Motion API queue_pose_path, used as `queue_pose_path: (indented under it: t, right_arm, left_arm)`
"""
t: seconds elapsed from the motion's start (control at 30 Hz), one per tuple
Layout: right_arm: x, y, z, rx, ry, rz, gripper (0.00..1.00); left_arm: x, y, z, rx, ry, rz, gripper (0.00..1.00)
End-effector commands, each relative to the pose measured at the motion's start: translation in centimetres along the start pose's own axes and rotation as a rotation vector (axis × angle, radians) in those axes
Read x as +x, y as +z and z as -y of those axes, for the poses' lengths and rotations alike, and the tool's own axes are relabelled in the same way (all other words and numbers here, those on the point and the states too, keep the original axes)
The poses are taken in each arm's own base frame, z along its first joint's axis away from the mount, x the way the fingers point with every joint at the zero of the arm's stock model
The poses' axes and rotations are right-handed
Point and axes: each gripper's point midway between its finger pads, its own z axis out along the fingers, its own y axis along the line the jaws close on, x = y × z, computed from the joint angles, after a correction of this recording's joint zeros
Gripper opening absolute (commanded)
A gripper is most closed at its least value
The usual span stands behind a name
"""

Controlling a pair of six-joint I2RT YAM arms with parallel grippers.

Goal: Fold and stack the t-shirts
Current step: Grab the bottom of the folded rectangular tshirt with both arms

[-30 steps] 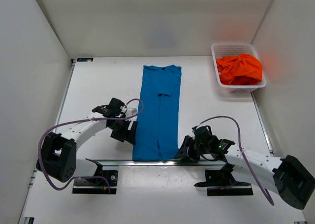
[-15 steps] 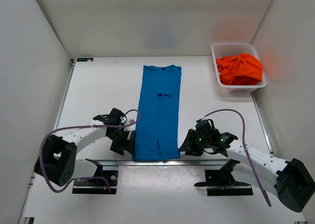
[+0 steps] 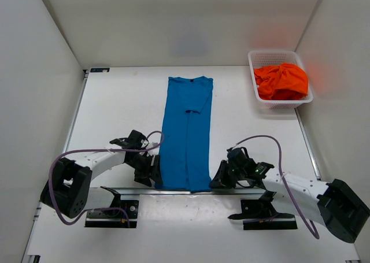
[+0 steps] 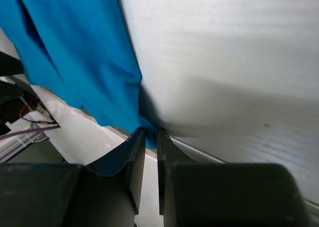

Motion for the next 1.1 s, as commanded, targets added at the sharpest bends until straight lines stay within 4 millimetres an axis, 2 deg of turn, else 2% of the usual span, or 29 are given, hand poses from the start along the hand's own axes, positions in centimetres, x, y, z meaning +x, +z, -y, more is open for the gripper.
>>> queue_pose_path:
  t: [0.0,0.13,0.27,0.4,0.53,0.57,0.6,0.7,0.77,0.83,0.93,0.97,1.07]
  right_arm:
    - [0.9,-0.3,0.2,-0.062,0.038,-0.01,0.13]
    - [1.3,-0.5,-0.2,-0.133,0.08,-0.002,0.18]
    - [0.7,-0.8,-0.2,-0.135,0.064,0.028,0.29]
    - [0.1,-1.0,-1.0,-0.151,0.033,0.046,0.36]
    - [-0.3,-0.9,-1.7,-0.125,-0.006,0.047,0.37]
    - [-0.1,-0.6,-1.2,-0.106,0.0,0.037,0.37]
    - [-0.2,-0.6,-1.5,-0.116,-0.007,0.035,0.36]
    - [-0.2,-0.2,-2.0,-0.123,-0.015,0.024,0.31]
    - [-0.1,0.2,-2.0,-0.112,-0.018,0.008,0.24]
    - [0.0,0.2,-2.4,-0.118,-0.014,-0.004,0.2]
    - [0.4,0.3,-2.4,-0.117,-0.036,-0.026,0.1]
    - [0.1,0.2,-2.7,-0.127,-0.038,-0.019,0.02]
    - [-1.2,-0.3,-3.8,-0.134,-0.049,0.019,0.0]
  left_arm:
    - [0.3,0.7,-0.8,-0.026,0.014,0.002,0.7]
    - [0.3,0.9,-0.6,-0.024,0.035,0.002,0.68]
    - [0.3,1.2,-1.0,-0.048,0.029,-0.001,0.65]
    - [-0.4,1.4,-1.6,-0.076,0.014,0.006,0.5]
    - [-1.1,1.5,-1.6,-0.076,0.023,0.014,0.46]
    - [-1.0,1.6,-1.4,-0.075,0.029,0.01,0.44]
    - [-1.4,1.5,-1.2,-0.068,0.04,0.023,0.41]
    - [-1.7,1.5,-1.0,-0.054,0.046,0.034,0.38]
    - [-1.9,1.4,-0.9,-0.045,0.05,0.04,0.33]
    - [-2.2,1.3,-0.7,-0.034,0.058,0.047,0.25]
    - [-2.7,1.1,-0.2,-0.017,0.071,0.062,0.2]
    - [-2.8,0.9,0.0,-0.009,0.069,0.065,0.18]
    - [-3.2,0.5,0.7,0.011,0.086,0.074,0.1]
